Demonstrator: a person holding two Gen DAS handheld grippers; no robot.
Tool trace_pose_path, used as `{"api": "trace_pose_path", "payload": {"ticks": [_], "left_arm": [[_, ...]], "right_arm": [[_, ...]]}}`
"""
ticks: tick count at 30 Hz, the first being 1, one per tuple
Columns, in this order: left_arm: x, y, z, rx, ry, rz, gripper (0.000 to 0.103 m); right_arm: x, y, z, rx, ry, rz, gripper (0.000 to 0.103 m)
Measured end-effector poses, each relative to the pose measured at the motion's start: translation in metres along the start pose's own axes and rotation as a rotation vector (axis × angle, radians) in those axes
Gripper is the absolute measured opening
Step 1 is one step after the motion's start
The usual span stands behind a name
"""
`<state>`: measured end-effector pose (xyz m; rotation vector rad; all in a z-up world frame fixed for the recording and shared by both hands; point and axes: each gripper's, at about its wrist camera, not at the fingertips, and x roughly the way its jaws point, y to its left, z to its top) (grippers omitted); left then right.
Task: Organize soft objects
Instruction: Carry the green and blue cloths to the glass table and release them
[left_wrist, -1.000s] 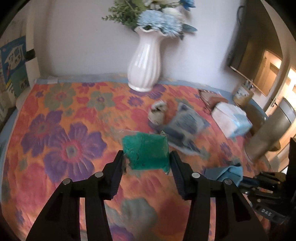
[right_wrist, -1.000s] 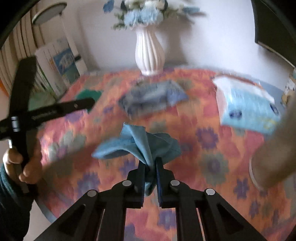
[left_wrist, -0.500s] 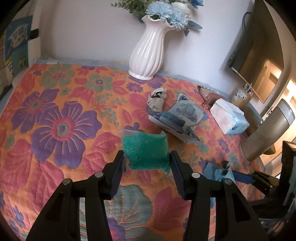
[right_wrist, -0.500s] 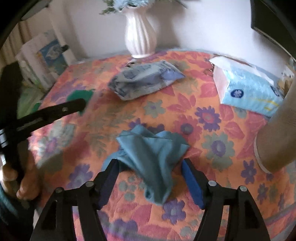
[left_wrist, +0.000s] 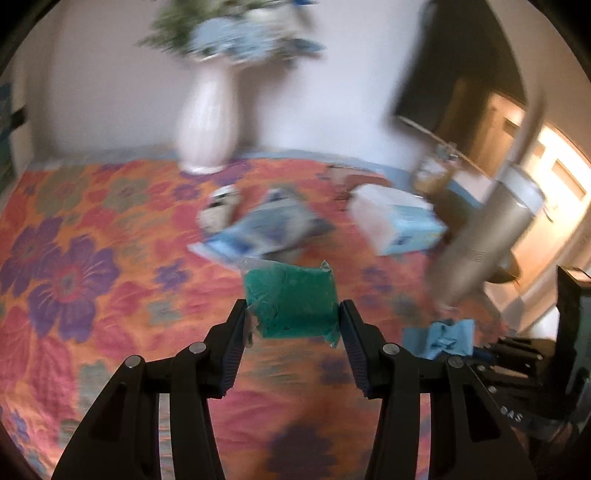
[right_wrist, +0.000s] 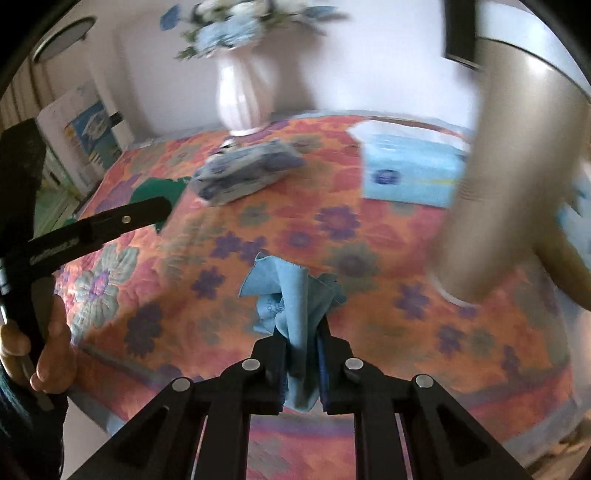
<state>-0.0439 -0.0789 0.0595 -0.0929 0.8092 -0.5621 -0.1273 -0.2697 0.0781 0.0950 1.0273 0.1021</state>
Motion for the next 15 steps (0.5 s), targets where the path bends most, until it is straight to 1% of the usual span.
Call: {"api": "trace_pose_path", "payload": {"ticks": [4, 6, 10, 12, 15], "left_arm": [[0.001, -0.047, 0.003, 0.088, 0.007, -0.070, 0.046], [0.003, -0.074, 0.004, 0.133, 0.016, -0.110, 0.046], [0.013, -0.128, 0.005, 0.222, 0.038, -0.188, 0.046], [0.021, -0.157, 0.004, 0.272, 0.055, -0.221, 0.046], [0.031, -0.189, 0.003, 0.324, 0.071, -0.259, 0.046]], "right_arm": [[-0.023, -0.035, -0.008, 0.041, 0.021, -0.041, 0.013], [-0.036, -0.059, -0.013, 0.082, 0.021, -0.070, 0.013], [-0.062, -0.101, -0.025, 0.166, -0.006, -0.094, 0.013], [-0.076, -0.122, -0.033, 0.191, -0.021, -0.133, 0.013], [-0.094, -0.150, -0.042, 0.230, -0.043, -0.173, 0.013]]}}
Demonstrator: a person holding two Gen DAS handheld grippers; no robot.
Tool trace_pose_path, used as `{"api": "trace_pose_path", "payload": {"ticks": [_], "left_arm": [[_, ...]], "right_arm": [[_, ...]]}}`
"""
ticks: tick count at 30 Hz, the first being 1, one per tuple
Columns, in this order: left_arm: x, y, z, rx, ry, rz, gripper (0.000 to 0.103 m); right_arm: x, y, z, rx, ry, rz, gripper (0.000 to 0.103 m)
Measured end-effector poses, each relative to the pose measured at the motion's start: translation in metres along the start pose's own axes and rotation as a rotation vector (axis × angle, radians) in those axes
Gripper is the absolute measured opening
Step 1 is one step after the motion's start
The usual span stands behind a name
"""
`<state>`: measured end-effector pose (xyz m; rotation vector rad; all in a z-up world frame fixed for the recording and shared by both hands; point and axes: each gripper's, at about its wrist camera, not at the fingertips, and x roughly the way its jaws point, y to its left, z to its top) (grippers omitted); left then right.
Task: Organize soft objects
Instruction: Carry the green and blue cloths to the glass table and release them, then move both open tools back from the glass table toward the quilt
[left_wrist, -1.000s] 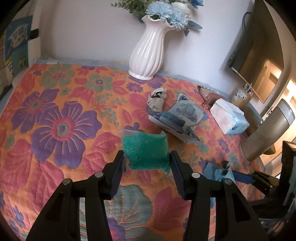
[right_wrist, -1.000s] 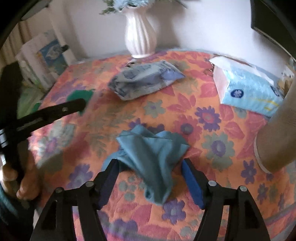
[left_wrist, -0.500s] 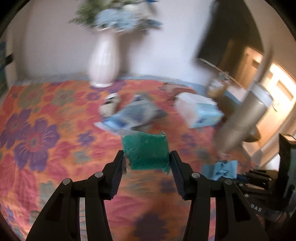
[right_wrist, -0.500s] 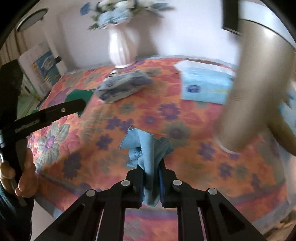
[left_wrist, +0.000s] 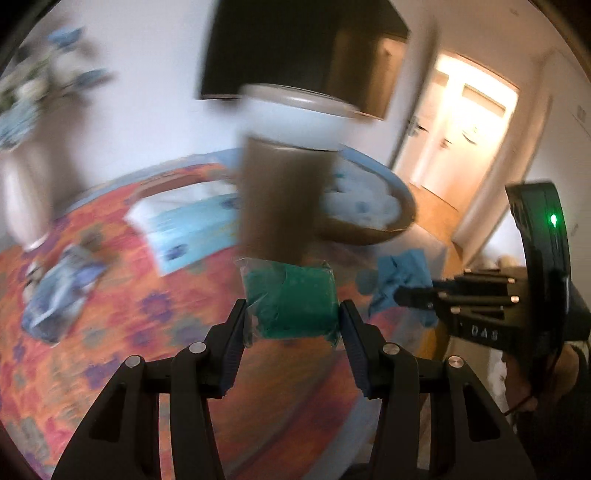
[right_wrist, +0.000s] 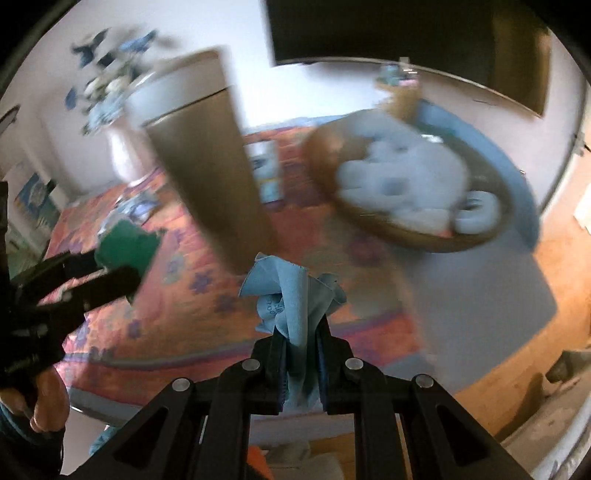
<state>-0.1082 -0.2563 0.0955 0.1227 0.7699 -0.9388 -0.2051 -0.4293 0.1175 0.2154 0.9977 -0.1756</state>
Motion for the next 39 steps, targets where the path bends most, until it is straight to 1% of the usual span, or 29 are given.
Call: {"api": "trace_pose_path", "payload": {"ticks": [5, 8, 10, 12, 14, 17, 20, 22, 24, 27, 28, 29, 30, 31, 33, 35, 36, 37, 38, 39], "left_arm": [[0.026, -0.037, 0.019, 0.056, 0.012, -0.054, 0.046], [0.039, -0.056, 0.032, 0.087, 0.007, -0.074, 0.046], [0.047, -0.070, 0.045, 0.106, -0.008, -0.084, 0.046], [0.054, -0.081, 0.056, 0.113, -0.024, -0.089, 0.046], [0.062, -0.092, 0.070, 0.108, -0.047, -0.079, 0.046], [0.075, -0.105, 0.093, 0.073, -0.097, -0.030, 0.046], [0.098, -0.108, 0.119, -0.003, -0.120, 0.034, 0.046], [0.114, -0.109, 0.135, -0.040, -0.143, 0.097, 0.046], [0.128, -0.113, 0.149, -0.050, -0.161, 0.163, 0.046], [0.146, -0.110, 0.166, -0.074, -0.157, 0.250, 0.048], [0.156, -0.107, 0.171, -0.078, -0.145, 0.282, 0.053], [0.162, -0.106, 0.173, -0.079, -0.139, 0.305, 0.060], [0.168, -0.103, 0.175, -0.072, -0.129, 0.319, 0.080], [0.171, -0.102, 0.174, -0.070, -0.125, 0.326, 0.088], [0.170, -0.100, 0.169, -0.068, -0.127, 0.308, 0.089], [0.168, -0.101, 0.166, -0.071, -0.135, 0.278, 0.090], [0.168, -0.103, 0.166, -0.065, -0.143, 0.279, 0.094], [0.167, -0.106, 0.165, -0.057, -0.151, 0.286, 0.096], [0.166, -0.109, 0.166, -0.048, -0.156, 0.292, 0.097], [0.165, -0.113, 0.165, -0.041, -0.161, 0.295, 0.098]], "right_arm": [[-0.018, -0.047, -0.002, 0.063, -0.033, -0.044, 0.013], [-0.027, -0.072, 0.001, 0.105, -0.055, -0.047, 0.013], [-0.033, -0.085, 0.007, 0.124, -0.077, -0.053, 0.013], [-0.037, -0.102, 0.019, 0.140, -0.108, -0.063, 0.013], [-0.042, -0.116, 0.031, 0.162, -0.150, -0.073, 0.013], [-0.045, -0.135, 0.054, 0.197, -0.215, -0.076, 0.013], [-0.037, -0.158, 0.079, 0.267, -0.253, -0.035, 0.013], [-0.024, -0.177, 0.098, 0.329, -0.260, -0.015, 0.013], [-0.011, -0.193, 0.113, 0.371, -0.259, 0.004, 0.013], [0.013, -0.215, 0.133, 0.444, -0.238, 0.057, 0.013], [0.022, -0.221, 0.138, 0.452, -0.236, 0.070, 0.013], [0.031, -0.227, 0.143, 0.464, -0.219, 0.095, 0.015], [0.040, -0.232, 0.145, 0.469, -0.196, 0.117, 0.017], [0.048, -0.235, 0.147, 0.478, -0.175, 0.134, 0.019], [0.056, -0.245, 0.141, 0.516, -0.141, 0.158, 0.021], [0.053, -0.250, 0.131, 0.536, -0.153, 0.175, 0.026], [0.051, -0.250, 0.128, 0.531, -0.163, 0.180, 0.030], [0.048, -0.250, 0.126, 0.525, -0.175, 0.184, 0.041], [0.044, -0.249, 0.123, 0.521, -0.189, 0.185, 0.049], [0.041, -0.249, 0.123, 0.516, -0.205, 0.191, 0.053]]}}
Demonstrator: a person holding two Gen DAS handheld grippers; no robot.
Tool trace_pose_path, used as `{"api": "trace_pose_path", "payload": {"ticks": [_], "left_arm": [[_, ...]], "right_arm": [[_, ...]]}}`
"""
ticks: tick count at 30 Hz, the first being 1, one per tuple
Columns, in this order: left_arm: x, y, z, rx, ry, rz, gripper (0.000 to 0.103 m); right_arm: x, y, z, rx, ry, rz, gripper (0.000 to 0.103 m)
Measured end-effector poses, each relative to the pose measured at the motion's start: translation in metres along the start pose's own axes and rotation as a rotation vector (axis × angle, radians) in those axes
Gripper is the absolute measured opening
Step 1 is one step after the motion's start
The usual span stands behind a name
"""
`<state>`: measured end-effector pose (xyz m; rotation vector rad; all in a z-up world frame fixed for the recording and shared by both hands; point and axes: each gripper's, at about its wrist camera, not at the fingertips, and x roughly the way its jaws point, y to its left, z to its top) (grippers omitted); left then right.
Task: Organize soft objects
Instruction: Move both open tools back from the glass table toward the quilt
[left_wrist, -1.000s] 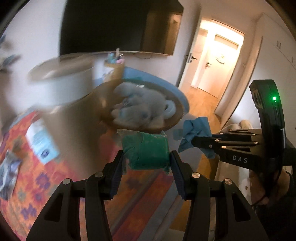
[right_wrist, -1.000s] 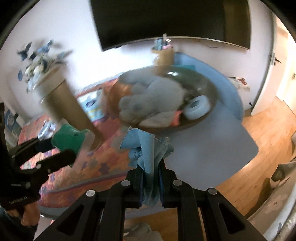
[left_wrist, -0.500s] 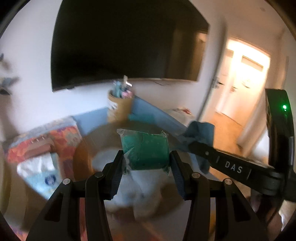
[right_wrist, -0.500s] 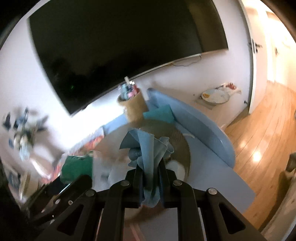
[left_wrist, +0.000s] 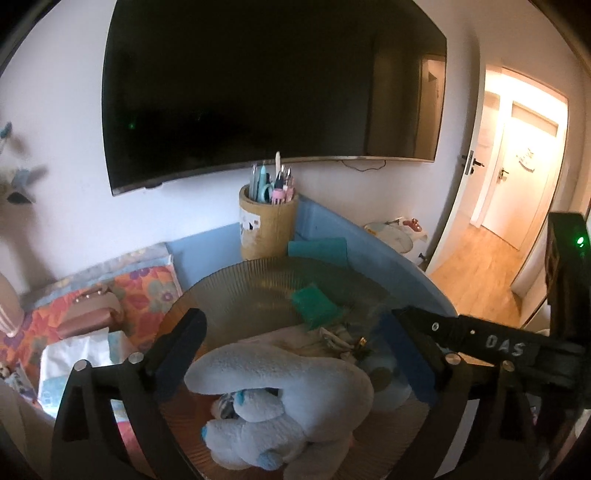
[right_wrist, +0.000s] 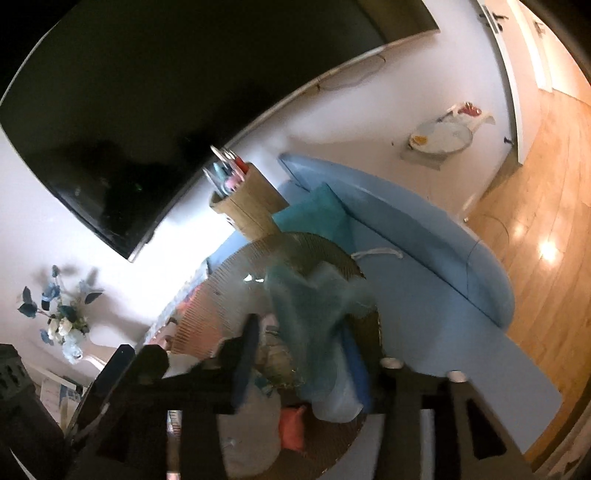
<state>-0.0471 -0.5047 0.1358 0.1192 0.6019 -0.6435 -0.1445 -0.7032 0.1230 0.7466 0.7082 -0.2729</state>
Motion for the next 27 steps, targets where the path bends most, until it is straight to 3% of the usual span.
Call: {"api": "trace_pose_path", "payload": {"ticks": [5, 12, 18, 20, 22, 27], "left_arm": [[-0.014, 0.004, 0.006, -0.026, -0.023, 0.021, 0.102], [-0.063, 0.003, -0.005, -0.020, -0.015, -0.143, 0.102], [-0.124, 0.019, -0.030, -0.026, 0.014, -0.330, 0.102], [-0.139, 0.030, -0.041, -0.023, 0.062, -0.435, 0.102], [-0.149, 0.043, -0.053, -0.016, 0.108, -0.494, 0.102], [-0.179, 0.092, -0.083, 0.000, 0.136, -0.451, 0.102]], "right_arm": [[-0.010, 0.007, 0.004, -0.009, -0.013, 0.006, 0.069], [-0.054, 0.005, -0.016, 0.036, -0.078, 0.074, 0.077], [-0.087, 0.020, -0.068, -0.051, -0.062, 0.073, 0.080], [-0.091, 0.030, -0.088, -0.099, -0.034, 0.063, 0.080], [-0.090, 0.041, -0.111, -0.149, 0.001, 0.058, 0.080], [-0.081, 0.081, -0.169, -0.346, 0.112, 0.058, 0.080]]}}
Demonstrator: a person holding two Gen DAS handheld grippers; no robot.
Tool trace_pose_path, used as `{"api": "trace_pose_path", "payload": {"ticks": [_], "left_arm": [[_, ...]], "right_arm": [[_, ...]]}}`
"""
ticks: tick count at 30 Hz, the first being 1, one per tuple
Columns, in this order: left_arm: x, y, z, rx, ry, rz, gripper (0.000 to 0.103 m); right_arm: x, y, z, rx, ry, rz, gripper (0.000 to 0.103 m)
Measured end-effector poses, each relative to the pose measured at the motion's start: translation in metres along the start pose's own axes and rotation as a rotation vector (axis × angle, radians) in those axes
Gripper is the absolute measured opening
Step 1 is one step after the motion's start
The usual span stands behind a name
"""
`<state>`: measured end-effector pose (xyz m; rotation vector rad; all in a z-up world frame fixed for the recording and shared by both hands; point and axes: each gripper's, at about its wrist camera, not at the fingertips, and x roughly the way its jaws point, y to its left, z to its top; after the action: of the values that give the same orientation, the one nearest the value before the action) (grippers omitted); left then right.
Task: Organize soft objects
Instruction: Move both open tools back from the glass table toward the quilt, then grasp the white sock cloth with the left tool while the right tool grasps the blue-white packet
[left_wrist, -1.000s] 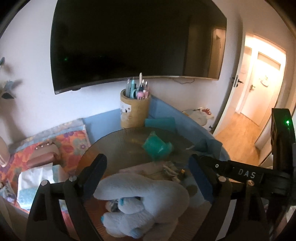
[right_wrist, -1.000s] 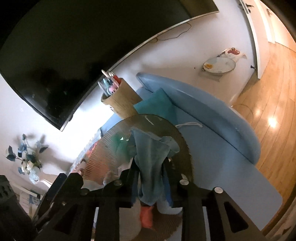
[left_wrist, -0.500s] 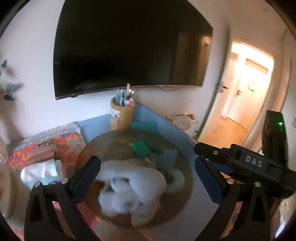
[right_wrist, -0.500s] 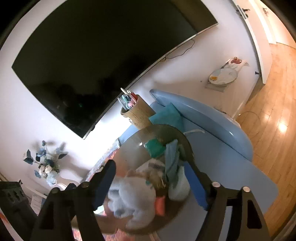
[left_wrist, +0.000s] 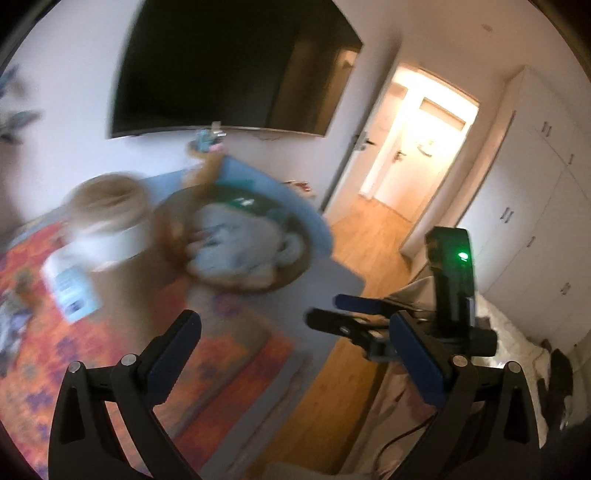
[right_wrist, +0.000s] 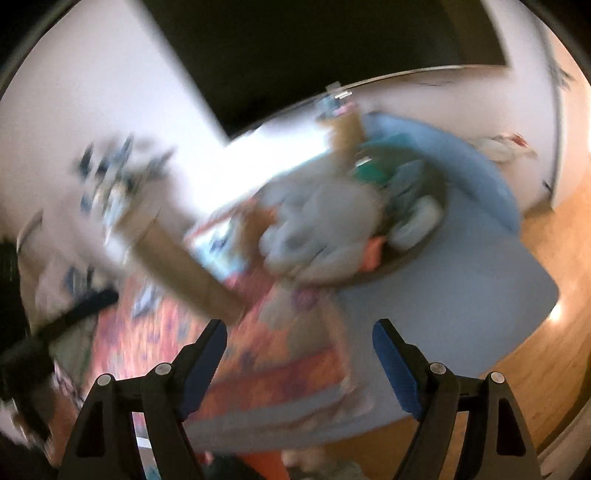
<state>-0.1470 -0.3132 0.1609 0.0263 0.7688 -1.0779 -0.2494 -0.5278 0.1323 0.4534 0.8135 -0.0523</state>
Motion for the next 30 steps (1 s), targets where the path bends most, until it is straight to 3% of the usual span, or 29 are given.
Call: {"api": "trace_pose_path", "payload": {"ticks": [8, 12, 15, 18, 21, 26, 28, 30], "left_arm": [[-0.073, 0.099, -0.031, -0.147, -0.061, 0.221, 0.102], [-0.111, 0.142, -0.041, -0.186, -0.103, 0.336, 0.102], [-0.136, 0.169, -0.041, -0.191, -0.132, 0.413, 0.102], [-0.161, 0.208, -0.038, -0.237, -0.170, 0.416, 0.102], [-0.169, 0.248, -0.037, -0.247, -0.158, 0.421, 0.102], [-0.135, 0.325, -0.031, -0.261, -0.061, 0.459, 0.099], [-0.117, 0.350, -0.033, -0.288, -0.019, 0.415, 0.085], [-0.098, 0.378, -0.036, -0.346, 0.021, 0.336, 0.080]], "right_arm": [[0.048, 0.119, -0.024, -0.313, 0.135, 0.090, 0.080], [0.086, 0.182, -0.036, -0.410, 0.202, 0.153, 0.080], [0.123, 0.219, -0.038, -0.436, 0.256, 0.151, 0.080], [0.163, 0.247, -0.034, -0.381, 0.322, 0.162, 0.080], [0.199, 0.264, -0.021, -0.277, 0.362, 0.160, 0.080], [0.248, 0.278, 0.003, -0.072, 0.367, 0.165, 0.080], [0.261, 0.283, 0.008, -0.028, 0.334, 0.119, 0.080], [0.272, 0.285, 0.009, 0.021, 0.292, 0.069, 0.080]]}}
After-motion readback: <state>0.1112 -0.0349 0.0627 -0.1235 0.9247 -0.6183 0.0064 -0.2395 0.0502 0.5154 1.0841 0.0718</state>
